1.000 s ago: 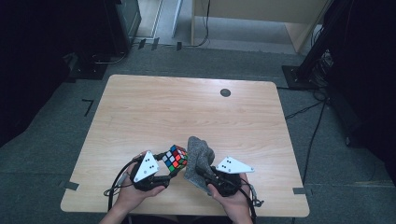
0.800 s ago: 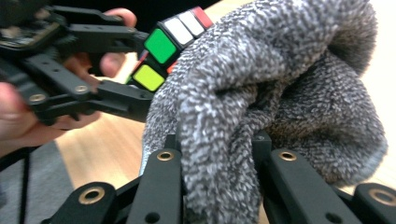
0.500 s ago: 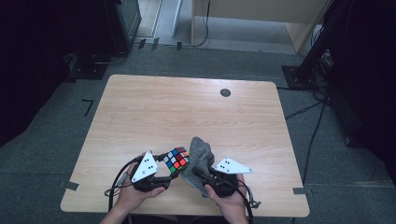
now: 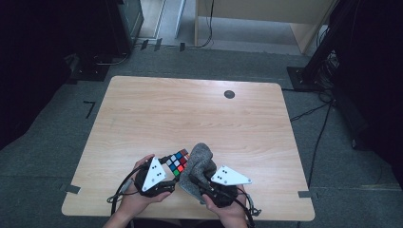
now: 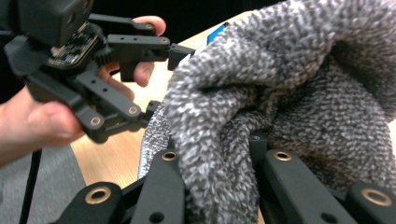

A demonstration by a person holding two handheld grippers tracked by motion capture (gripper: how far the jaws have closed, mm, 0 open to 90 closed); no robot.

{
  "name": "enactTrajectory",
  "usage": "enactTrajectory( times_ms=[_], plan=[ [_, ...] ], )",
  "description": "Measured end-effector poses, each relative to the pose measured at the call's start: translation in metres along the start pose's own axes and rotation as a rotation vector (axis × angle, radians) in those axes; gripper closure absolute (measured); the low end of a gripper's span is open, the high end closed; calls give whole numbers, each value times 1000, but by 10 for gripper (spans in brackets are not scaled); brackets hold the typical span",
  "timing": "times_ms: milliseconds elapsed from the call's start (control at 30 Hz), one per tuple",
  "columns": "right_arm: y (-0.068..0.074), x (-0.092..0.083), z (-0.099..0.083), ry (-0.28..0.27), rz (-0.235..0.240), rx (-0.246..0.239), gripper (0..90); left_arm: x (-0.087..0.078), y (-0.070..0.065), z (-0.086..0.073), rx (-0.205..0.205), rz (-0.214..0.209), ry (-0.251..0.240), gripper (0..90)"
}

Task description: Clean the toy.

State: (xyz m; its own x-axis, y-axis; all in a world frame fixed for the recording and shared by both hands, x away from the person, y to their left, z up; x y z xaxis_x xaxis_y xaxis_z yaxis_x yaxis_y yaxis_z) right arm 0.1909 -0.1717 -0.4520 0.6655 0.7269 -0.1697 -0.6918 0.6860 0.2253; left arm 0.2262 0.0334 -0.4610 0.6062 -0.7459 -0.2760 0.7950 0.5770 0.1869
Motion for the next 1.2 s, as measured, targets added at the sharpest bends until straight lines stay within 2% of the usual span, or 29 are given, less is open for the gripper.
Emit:
enactTrajectory(
  times_ms=[67, 167, 200, 300, 400, 433, 467, 500, 533, 567, 600, 633, 667, 700, 733, 767, 800, 867, 900, 967, 1000, 1033, 1067, 1100, 1133, 1167, 1200],
  plan=[
    [0, 0, -2, -8, -4, 3, 782, 1, -2, 0, 17, 2, 10, 350],
    [3, 0, -2, -17, -8, -2, 784, 2, -5, -1, 20, 3, 12, 350],
    [5, 1, -1, -20, -10, -13, 785, 3, -5, -1, 35, 9, 13, 350],
    [5, 1, 0, -10, -11, -31, 784, 2, -3, -2, 41, 14, 13, 350],
    [2, -6, 7, -31, -23, -42, 782, 3, -2, -5, 98, 44, 40, 349],
    [5, -11, 16, -72, -19, -65, 780, 4, -3, -6, 114, 44, 49, 349],
    [9, -12, 19, -86, -17, -92, 778, 5, -9, -8, 147, 26, 56, 349],
    [9, -12, 19, -86, -17, -92, 778, 5, -9, -8, 147, 26, 56, 349],
    [21, -7, 21, -72, 18, -174, 772, 7, -18, -6, 186, 7, 52, 349],
    [21, -7, 21, -72, 18, -174, 772, 7, -18, -6, 186, 7, 52, 349],
    [33, 7, 11, 22, 57, -243, 770, 10, -27, -3, 226, -5, 55, 349],
    [33, 7, 11, 22, 57, -243, 770, 10, -27, -3, 226, -5, 55, 349],
    [37, 11, 7, 42, 58, -265, 770, 11, -32, -3, 260, -4, 62, 349],
    [46, 18, -3, 77, 22, -329, 765, 12, -37, -6, 313, 11, 79, 349],
    [46, 18, -3, 77, 22, -329, 765, 12, -37, -6, 313, 11, 79, 350],
    [46, 19, -3, 85, -2, -355, 761, 12, -36, -6, 302, 4, 72, 350],
    [37, 16, 1, 77, -45, -316, 768, 10, -34, -5, 294, 3, 64, 350],
    [22, 9, 7, 34, -66, -237, 778, 10, -32, -4, 302, 10, 71, 351],
    [16, 5, 10, 18, -94, -214, 782, 10, -32, -4, 302, 10, 75, 350],
    [12, 0, 12, 0, -142, -202, 788, 10, -31, -5, 303, 11, 75, 350],
    [12, 0, 12, 0, -142, -202, 788, 10, -31, -6, 296, 11, 75, 350],
    [17, 0, 12, -2, -99, -198, 787, 10, -33, -4, 291, 4, 68, 350],
    [17, 0, 12, -2, -99, -198, 787, 10, -33, -4, 291, 4, 68, 350],
    [29, 6, 7, 23, 14, -191, 786, 10, -37, -2, 299, -14, 47, 350],
    [35, 10, 4, 46, 39, -213, 786, 10, -37, -2, 299, -14, 47, 350],
    [40, 13, 2, 63, 23, -252, 786, 9, -39, -2, 328, -12, 51, 350],
    [41, 13, 2, 69, 4, -271, 786, 9, -37, -3, 313, -18, 48, 350]
  ],
)
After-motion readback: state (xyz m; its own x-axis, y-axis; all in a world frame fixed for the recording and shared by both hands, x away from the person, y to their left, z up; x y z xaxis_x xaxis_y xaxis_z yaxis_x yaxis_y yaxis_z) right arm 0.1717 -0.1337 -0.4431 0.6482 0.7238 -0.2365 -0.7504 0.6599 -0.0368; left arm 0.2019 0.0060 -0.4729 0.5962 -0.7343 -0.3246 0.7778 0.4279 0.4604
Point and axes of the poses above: each handheld gripper's, and its own axes: x roughly forward along the jaws, z roughly out of its top, y roughly to its left, the point moved 2 cm from there along x, roughly forward along the jaws, and after that the axes turned 12 degrees about -y, right-handed, at the moved point
